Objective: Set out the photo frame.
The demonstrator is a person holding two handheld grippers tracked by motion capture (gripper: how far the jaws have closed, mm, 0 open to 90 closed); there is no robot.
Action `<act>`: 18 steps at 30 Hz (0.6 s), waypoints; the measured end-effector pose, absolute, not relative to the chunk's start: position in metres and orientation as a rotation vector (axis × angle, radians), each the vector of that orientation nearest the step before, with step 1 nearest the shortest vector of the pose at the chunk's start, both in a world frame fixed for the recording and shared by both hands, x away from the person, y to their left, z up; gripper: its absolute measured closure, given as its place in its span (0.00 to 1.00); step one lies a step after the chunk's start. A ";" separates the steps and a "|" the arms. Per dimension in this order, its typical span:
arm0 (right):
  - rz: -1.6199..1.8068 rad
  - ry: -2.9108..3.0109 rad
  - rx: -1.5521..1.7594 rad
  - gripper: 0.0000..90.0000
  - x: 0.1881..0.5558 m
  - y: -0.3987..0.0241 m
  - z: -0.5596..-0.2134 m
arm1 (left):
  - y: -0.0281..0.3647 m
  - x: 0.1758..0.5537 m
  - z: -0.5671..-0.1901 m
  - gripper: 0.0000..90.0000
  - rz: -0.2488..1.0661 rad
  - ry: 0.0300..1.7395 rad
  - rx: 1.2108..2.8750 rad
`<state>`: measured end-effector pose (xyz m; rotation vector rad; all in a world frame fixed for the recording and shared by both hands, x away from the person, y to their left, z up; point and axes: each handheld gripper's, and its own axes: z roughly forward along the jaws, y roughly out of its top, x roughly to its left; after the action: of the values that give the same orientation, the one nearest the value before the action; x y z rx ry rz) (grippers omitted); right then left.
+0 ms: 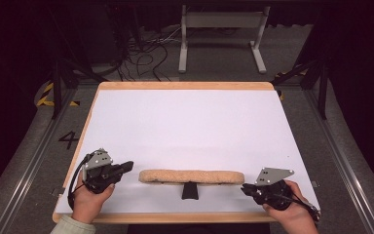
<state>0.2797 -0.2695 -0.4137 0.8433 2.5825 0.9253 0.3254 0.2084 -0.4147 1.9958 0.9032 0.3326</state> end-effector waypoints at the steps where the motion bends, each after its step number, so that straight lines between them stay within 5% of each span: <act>1: 0.927 2.586 0.846 1.00 0.279 -0.270 -0.413 | 0.206 0.326 -0.415 1.00 0.345 0.895 1.996; 18: 0.920 2.622 0.805 1.00 0.277 -0.261 -0.416 | 0.183 0.338 -0.421 1.00 0.302 0.836 2.035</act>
<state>0.2773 -0.2607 -0.4155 0.8051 2.6222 0.9198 0.3382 0.1834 -0.4206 2.0351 0.8364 0.3020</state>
